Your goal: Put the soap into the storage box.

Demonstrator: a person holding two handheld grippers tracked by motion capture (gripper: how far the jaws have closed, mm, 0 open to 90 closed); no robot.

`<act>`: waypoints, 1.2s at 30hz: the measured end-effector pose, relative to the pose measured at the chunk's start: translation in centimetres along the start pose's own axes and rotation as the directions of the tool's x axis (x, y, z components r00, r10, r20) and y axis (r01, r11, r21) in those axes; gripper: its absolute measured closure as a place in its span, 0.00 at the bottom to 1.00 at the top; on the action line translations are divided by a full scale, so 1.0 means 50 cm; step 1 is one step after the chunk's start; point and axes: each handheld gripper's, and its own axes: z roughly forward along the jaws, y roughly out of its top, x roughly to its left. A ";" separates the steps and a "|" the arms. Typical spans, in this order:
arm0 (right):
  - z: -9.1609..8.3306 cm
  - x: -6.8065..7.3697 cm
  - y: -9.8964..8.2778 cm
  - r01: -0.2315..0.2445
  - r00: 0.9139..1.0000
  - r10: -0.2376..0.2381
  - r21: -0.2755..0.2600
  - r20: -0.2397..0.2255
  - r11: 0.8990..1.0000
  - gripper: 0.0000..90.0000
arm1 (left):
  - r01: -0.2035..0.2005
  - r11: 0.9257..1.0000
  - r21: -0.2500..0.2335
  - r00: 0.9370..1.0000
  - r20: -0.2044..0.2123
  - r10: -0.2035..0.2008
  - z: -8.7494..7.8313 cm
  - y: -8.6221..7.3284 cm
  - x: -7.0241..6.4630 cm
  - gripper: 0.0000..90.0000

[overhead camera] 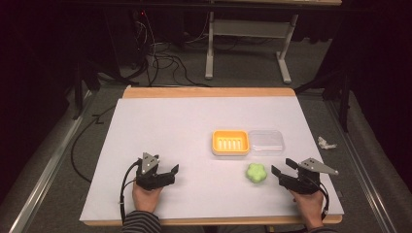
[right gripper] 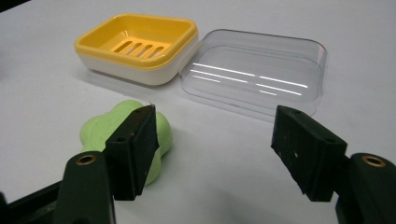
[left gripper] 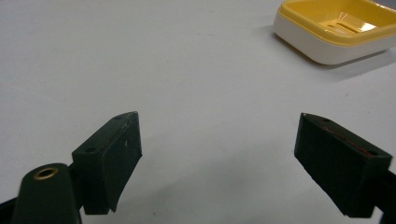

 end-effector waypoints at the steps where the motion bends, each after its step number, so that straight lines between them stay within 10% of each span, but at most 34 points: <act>1: -0.002 -0.001 0.000 0.009 1.000 -0.009 0.000 -0.005 1.000 0.35 | 0.000 1.000 0.000 1.000 0.000 0.000 0.000 0.000 0.000 0.17; 36: -0.017 0.084 0.011 0.107 0.992 -0.096 0.148 -0.079 0.983 0.28 | 0.002 1.000 0.004 1.000 0.003 -0.002 0.000 0.000 0.000 0.17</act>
